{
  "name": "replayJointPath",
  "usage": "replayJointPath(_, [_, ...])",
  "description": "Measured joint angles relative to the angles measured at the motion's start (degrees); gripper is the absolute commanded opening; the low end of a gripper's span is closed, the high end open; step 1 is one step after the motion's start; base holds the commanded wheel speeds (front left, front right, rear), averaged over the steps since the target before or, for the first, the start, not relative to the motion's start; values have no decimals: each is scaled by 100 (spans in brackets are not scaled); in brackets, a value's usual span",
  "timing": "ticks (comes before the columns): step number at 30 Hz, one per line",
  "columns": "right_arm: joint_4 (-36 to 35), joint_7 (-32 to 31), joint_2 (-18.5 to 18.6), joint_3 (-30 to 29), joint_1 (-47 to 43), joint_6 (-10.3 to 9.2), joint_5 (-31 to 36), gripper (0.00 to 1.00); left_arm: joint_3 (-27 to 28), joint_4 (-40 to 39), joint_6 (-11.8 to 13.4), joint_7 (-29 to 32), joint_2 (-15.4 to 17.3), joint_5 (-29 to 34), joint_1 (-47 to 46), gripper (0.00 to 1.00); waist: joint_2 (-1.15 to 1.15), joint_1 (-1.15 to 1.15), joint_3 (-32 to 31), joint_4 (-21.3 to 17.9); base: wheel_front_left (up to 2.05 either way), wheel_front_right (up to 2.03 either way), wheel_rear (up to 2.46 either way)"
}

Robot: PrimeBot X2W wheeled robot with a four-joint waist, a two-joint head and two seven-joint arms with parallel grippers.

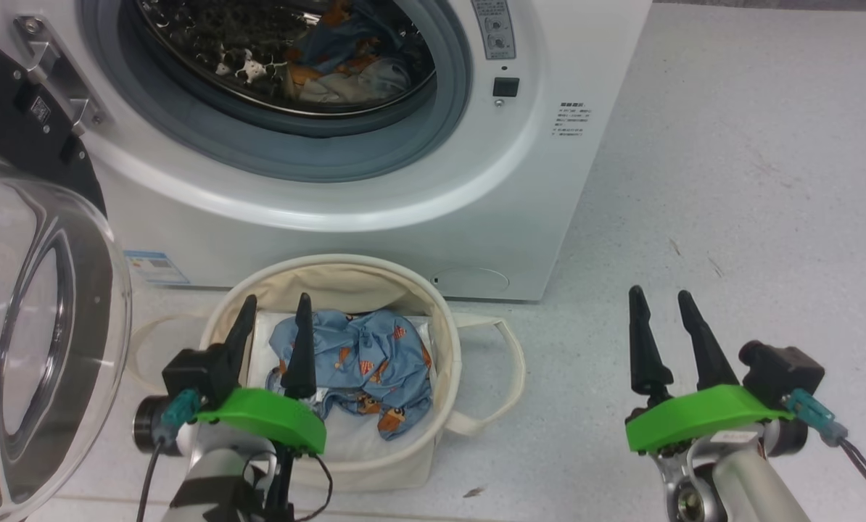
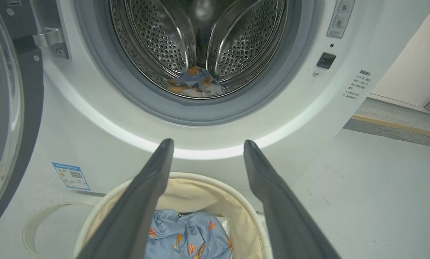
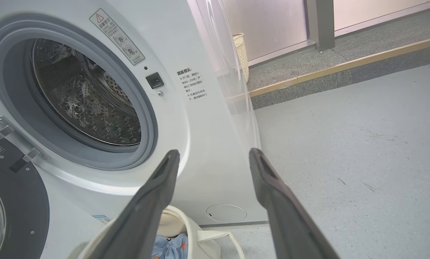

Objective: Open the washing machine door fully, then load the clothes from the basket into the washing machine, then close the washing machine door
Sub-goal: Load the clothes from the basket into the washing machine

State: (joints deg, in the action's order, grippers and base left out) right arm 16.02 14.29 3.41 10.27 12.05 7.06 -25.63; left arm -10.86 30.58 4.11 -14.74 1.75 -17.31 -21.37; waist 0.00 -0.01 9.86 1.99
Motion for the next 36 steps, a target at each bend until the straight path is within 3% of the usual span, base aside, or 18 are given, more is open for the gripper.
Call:
replayJointPath(11, [93,0,-2,-4,-93,0,47,100,-26,-455,-10,0,5,210,148,100,0,0,86,-40,0,0,0])
replayJointPath(23, [109,0,-3,26,-69,0,1213,100,8,-475,99,0,5,249,146,100,0,0,246,-82,0,0,0])
replayJointPath(36, [77,0,-3,-16,-44,0,979,100,2,-199,144,0,5,255,64,100,0,0,483,-116,0,0,0])
